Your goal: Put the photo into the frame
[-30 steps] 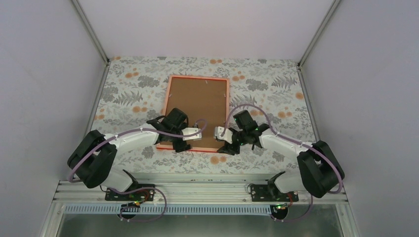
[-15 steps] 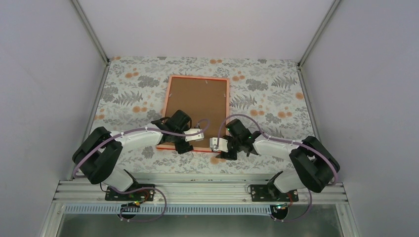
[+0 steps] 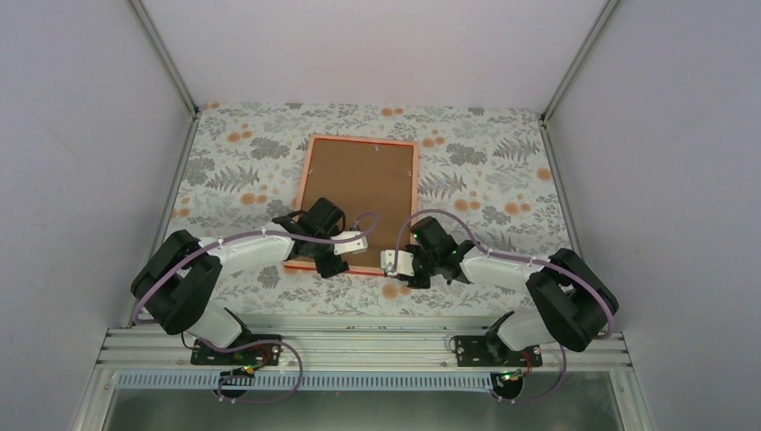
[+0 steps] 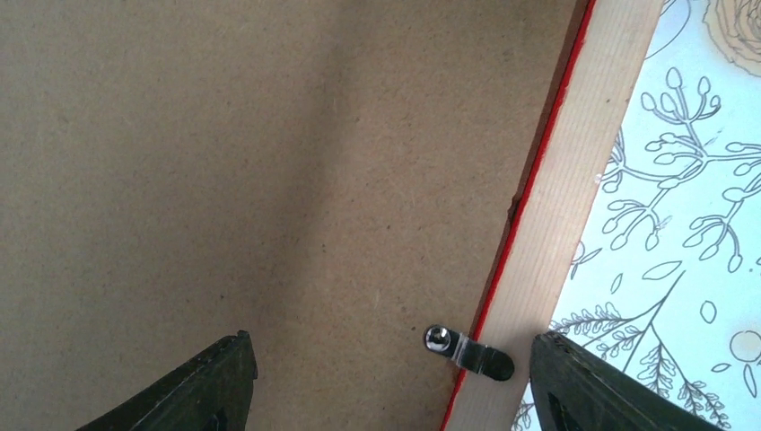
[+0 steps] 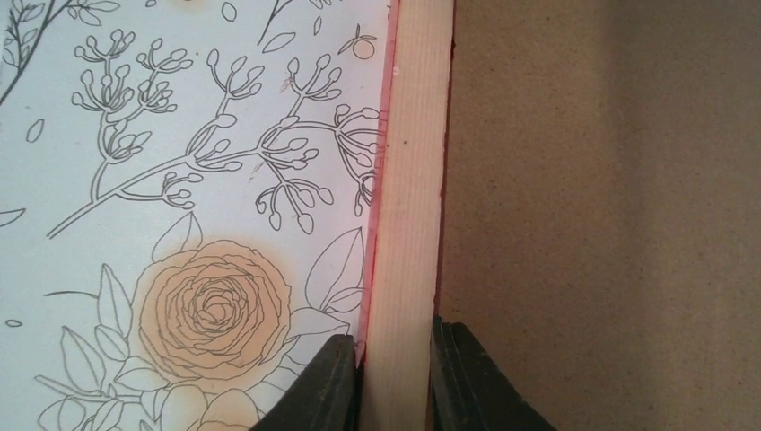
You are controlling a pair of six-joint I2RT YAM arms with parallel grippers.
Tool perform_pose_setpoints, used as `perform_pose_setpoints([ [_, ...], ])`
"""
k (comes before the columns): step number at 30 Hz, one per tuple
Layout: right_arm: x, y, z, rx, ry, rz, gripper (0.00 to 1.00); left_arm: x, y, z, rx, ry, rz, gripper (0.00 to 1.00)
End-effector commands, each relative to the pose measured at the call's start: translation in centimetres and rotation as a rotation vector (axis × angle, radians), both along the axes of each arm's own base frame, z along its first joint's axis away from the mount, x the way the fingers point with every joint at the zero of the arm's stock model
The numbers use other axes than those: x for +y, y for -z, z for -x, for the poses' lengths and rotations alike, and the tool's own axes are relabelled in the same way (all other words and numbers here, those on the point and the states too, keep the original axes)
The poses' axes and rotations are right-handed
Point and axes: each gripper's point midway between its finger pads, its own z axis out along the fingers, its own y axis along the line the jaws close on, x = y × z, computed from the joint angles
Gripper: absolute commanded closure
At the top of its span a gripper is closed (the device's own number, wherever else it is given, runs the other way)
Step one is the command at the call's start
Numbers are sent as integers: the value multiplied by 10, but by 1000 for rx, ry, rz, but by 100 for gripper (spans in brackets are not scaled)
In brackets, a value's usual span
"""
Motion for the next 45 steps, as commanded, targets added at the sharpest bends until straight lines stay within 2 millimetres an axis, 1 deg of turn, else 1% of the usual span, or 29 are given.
perform_pose_setpoints([
  [1, -26, 25, 25, 57, -18, 110, 84, 14, -5, -20, -41, -75, -38, 24],
  [5, -31, 26, 28, 53, -20, 119, 91, 20, -4, -24, -16, -112, -43, 25],
  [9, -30, 25, 28, 56, -16, 116, 96, 26, -9, -30, -18, -145, -42, 26],
  [11, -29, 25, 27, 59, -11, 113, 96, 18, -19, -22, -9, -94, 9, 26],
  [12, -28, 24, 27, 64, -8, 111, 96, 10, -29, -17, -11, -58, 55, 26],
  [14, -27, 23, 25, 66, -4, 107, 96, -4, -43, -4, -21, 12, 111, 26],
  [16, -26, 23, 24, 67, 1, 107, 96, -16, -51, 0, -35, 32, 144, 26],
  [18, -26, 23, 25, 67, 1, 104, 96, -21, -48, -3, -25, 4, 139, 26],
  [20, -26, 23, 24, 66, 5, 105, 96, -23, -37, -12, -4, -38, 112, 26],
  [22, -27, 23, 25, 65, 7, 107, 96, -26, -33, -17, -1, -58, 110, 26],
  [24, -27, 23, 25, 64, 6, 106, 96, -29, -29, -17, -1, -53, 106, 26],
  [26, -28, 23, 25, 61, 4, 107, 96, -29, -20, -13, 14, -43, 87, 26],
  [29, -29, 23, 25, 53, 1, 110, 96, -24, -10, -9, 17, -28, 58, 26],
  [31, -30, 23, 26, 54, -3, 111, 96, -16, -3, -9, 3, -28, 19, 26],
  [36, -33, 23, 32, 50, -27, 111, 96, 12, 5, -23, -38, -66, -56, 27],
  [39, -36, 23, 35, 50, -34, 114, 96, 24, 8, -29, -60, -66, -95, 28],
  [41, -37, 24, 37, 53, -37, 115, 96, 31, 9, -33, -81, -60, -112, 29],
  [43, -38, 23, 39, 56, -38, 114, 96, 34, 5, -41, -93, -65, -109, 29],
  [45, -37, 23, 38, 61, -27, 110, 96, 29, -11, -43, -87, -51, -44, 29],
])
